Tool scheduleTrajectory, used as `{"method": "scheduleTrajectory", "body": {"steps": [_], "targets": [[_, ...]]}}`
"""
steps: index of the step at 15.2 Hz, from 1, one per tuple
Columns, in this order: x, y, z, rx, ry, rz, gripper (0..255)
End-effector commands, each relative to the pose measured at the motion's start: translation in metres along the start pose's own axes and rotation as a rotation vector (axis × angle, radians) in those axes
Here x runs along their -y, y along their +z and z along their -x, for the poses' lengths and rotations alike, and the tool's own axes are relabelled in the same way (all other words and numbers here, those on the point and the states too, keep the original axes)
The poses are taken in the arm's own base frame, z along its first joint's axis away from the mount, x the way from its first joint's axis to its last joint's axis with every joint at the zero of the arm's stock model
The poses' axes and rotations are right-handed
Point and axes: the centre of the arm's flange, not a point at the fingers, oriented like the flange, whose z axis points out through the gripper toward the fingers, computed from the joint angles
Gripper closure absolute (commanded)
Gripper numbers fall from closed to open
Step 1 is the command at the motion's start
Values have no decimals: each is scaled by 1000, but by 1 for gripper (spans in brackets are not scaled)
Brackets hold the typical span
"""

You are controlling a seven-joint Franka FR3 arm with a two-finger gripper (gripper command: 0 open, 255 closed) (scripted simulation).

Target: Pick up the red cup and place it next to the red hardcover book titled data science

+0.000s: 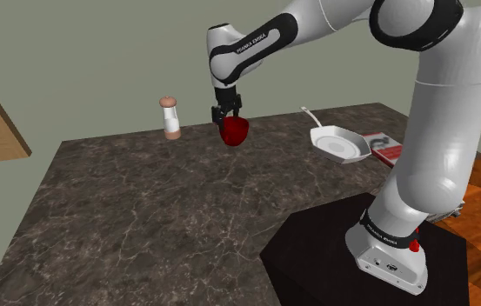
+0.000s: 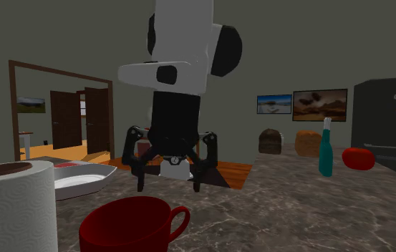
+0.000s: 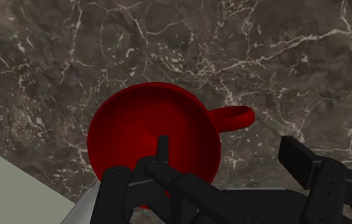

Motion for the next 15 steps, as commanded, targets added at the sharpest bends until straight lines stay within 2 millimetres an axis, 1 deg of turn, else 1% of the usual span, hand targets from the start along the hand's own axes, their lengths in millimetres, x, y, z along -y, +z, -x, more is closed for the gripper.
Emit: {"method": "scheduleTrajectory", "body": {"steps": [1, 2, 9, 10, 15], "targets": [[3, 16, -22, 8, -4, 12, 0], [4, 22, -30, 11, -5, 16, 0], [4, 59, -30, 11, -5, 16, 0], [3, 62, -30, 11, -5, 15, 0], [3, 62, -30, 11, -5, 16, 0]]}}
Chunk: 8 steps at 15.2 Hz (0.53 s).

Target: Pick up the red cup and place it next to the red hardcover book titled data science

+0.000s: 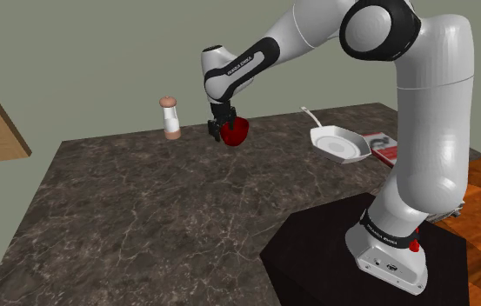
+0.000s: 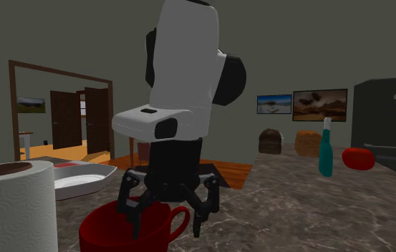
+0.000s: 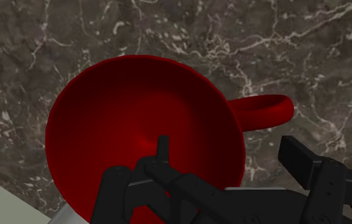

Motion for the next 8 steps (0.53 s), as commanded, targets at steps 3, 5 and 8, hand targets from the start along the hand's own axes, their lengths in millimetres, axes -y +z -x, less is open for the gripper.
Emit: {"method": "scheduleTrajectory", "body": {"steps": [3, 5, 8], "targets": [[0, 0, 0, 0, 0, 0, 255], [0, 0, 0, 0, 0, 0, 255], [0, 0, 0, 0, 0, 0, 255]]}}
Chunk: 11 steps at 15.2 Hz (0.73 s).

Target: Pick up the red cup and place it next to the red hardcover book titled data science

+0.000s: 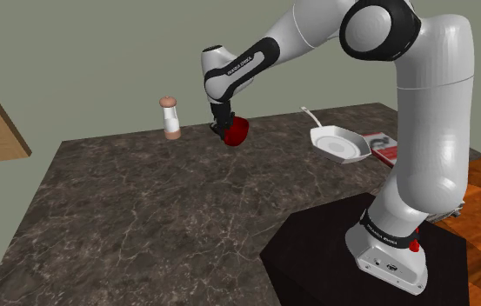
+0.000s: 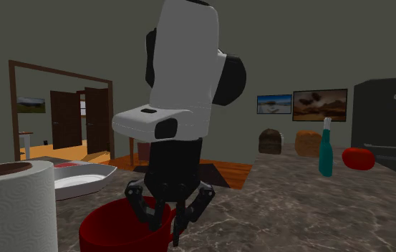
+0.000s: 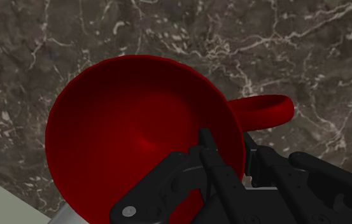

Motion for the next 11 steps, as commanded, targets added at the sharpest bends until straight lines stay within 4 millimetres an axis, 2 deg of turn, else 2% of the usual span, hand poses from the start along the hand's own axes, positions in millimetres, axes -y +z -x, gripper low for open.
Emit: {"method": "scheduleTrajectory", "body": {"steps": [1, 4, 11], "targets": [[0, 0, 0, 0, 0, 0, 255], [0, 0, 0, 0, 0, 0, 255], [-4, -36, 3, 0, 0, 0, 255]]}}
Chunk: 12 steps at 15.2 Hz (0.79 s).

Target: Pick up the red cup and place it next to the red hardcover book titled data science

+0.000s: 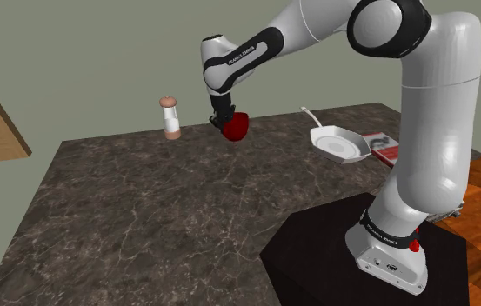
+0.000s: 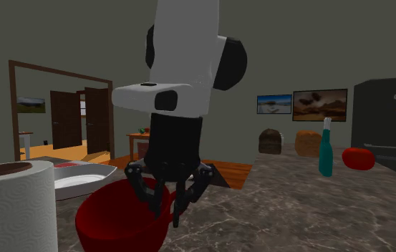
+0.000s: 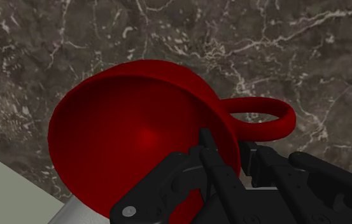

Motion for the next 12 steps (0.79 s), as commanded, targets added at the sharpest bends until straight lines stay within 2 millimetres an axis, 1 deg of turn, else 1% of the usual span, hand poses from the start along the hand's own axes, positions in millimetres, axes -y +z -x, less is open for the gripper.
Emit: {"method": "scheduleTrajectory", "body": {"steps": [1, 12], "targets": [[-2, -11, 1, 0, 0, 0, 255], [-8, -69, 6, 0, 0, 0, 255]]}}
